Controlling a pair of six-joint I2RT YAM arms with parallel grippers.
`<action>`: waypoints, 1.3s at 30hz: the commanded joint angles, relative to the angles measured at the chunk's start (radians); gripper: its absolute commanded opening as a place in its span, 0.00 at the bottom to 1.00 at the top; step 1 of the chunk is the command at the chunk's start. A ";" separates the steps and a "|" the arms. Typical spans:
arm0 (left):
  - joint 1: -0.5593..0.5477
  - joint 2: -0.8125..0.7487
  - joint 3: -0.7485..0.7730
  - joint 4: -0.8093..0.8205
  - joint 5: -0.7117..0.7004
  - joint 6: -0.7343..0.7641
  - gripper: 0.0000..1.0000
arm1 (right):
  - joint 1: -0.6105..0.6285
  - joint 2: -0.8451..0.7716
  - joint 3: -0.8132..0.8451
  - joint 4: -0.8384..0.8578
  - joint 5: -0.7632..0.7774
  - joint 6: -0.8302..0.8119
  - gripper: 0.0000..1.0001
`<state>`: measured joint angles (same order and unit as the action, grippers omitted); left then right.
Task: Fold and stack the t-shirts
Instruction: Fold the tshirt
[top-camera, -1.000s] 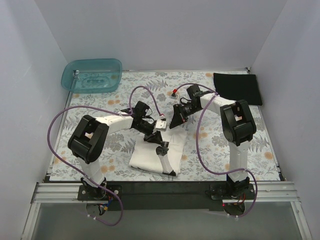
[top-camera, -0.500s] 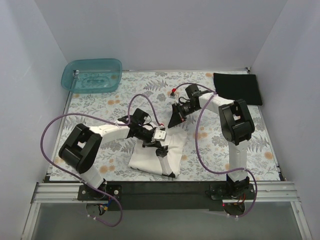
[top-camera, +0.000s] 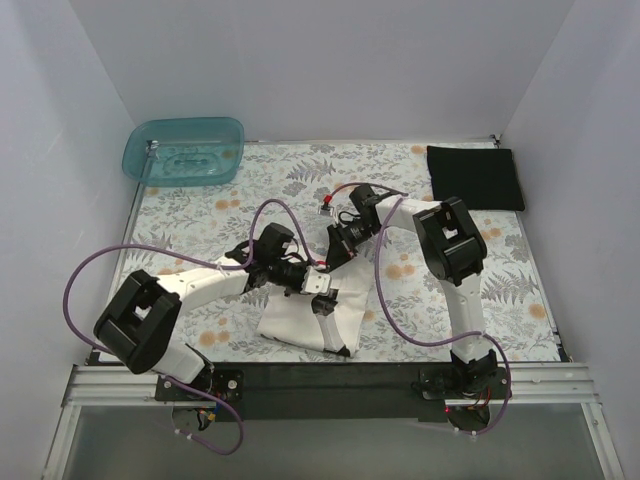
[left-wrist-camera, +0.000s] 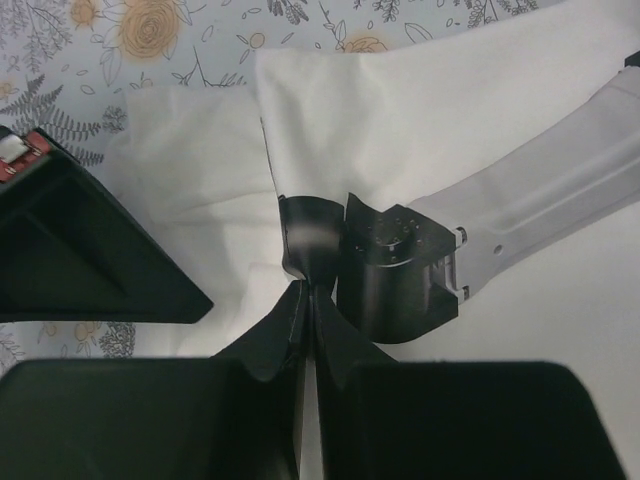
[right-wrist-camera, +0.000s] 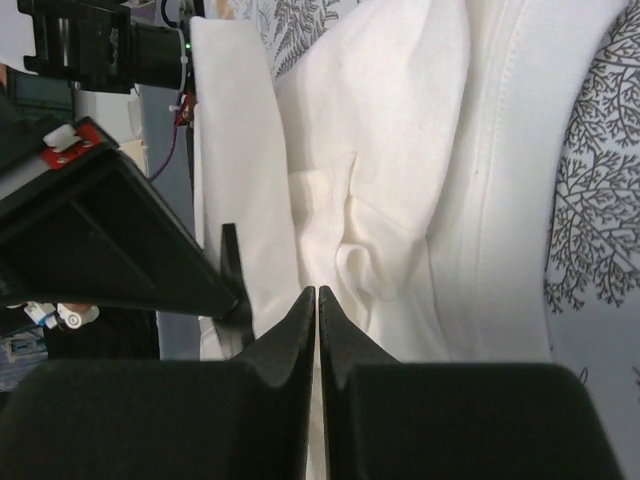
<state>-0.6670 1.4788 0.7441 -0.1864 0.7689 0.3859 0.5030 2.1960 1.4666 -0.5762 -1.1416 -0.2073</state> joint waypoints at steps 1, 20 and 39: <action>-0.006 -0.067 -0.011 0.045 0.000 0.028 0.00 | 0.009 0.054 0.043 -0.016 -0.020 -0.050 0.08; 0.027 -0.032 0.006 0.320 -0.072 0.030 0.00 | 0.017 0.103 -0.014 -0.051 -0.009 -0.144 0.08; 0.066 0.008 -0.138 0.604 -0.014 0.130 0.00 | 0.008 0.041 0.156 -0.160 0.100 -0.185 0.08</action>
<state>-0.6048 1.5436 0.6312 0.3626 0.7120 0.4690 0.5144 2.2959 1.5593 -0.6739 -1.0939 -0.3485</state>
